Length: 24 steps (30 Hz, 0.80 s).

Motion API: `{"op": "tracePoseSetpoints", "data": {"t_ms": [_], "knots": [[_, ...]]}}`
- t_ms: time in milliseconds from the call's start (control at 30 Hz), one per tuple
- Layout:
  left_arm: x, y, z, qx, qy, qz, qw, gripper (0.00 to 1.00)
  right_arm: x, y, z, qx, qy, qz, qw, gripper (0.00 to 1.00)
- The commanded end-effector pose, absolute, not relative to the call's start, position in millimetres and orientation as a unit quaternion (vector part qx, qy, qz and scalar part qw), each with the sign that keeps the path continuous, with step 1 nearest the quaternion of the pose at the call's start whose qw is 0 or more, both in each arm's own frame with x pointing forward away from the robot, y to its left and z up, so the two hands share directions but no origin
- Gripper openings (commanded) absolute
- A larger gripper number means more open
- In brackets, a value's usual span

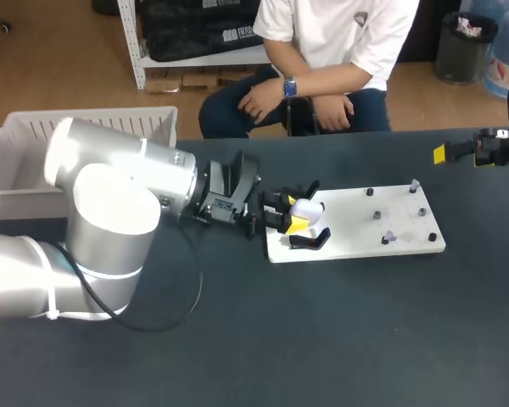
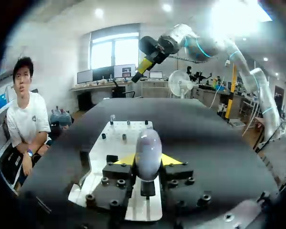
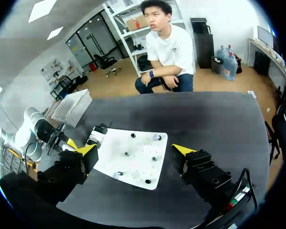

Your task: Pick up each earbud case from the left stands, insert the matching earbuds, close the lid, and place the case in the box.

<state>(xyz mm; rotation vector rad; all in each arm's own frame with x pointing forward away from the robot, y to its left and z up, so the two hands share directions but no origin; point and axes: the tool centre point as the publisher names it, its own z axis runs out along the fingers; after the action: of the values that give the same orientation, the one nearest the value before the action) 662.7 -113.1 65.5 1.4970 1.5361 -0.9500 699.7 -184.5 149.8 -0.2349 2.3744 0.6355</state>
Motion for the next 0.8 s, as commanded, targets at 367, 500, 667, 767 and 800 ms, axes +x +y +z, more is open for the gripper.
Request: {"op": "tracePoseSetpoints", "data": {"t_ms": [367,500,667,767,800], "knots": [[677.9,-134.9,100.9,0.572,0.589,-0.375,0.430,0.00,691.9,-138.4,151.8,-0.124,0.915,0.224,0.311,1.00],[682.5,-141.7,109.8,0.566,0.586,-0.378,0.440,0.00,690.4,-126.0,151.5,-0.138,0.918,0.218,0.300,1.00],[690.9,-151.6,117.3,0.574,0.578,-0.376,0.442,0.00,686.6,-109.4,149.9,-0.154,0.917,0.224,0.292,1.00],[696.9,-158.3,117.2,0.578,0.576,-0.375,0.440,0.00,684.9,-101.6,149.8,-0.161,0.917,0.227,0.287,1.00],[699.6,-160.7,117.6,0.579,0.575,-0.376,0.440,0.00,684.1,-99.5,150.1,-0.164,0.917,0.228,0.285,1.00]]}}
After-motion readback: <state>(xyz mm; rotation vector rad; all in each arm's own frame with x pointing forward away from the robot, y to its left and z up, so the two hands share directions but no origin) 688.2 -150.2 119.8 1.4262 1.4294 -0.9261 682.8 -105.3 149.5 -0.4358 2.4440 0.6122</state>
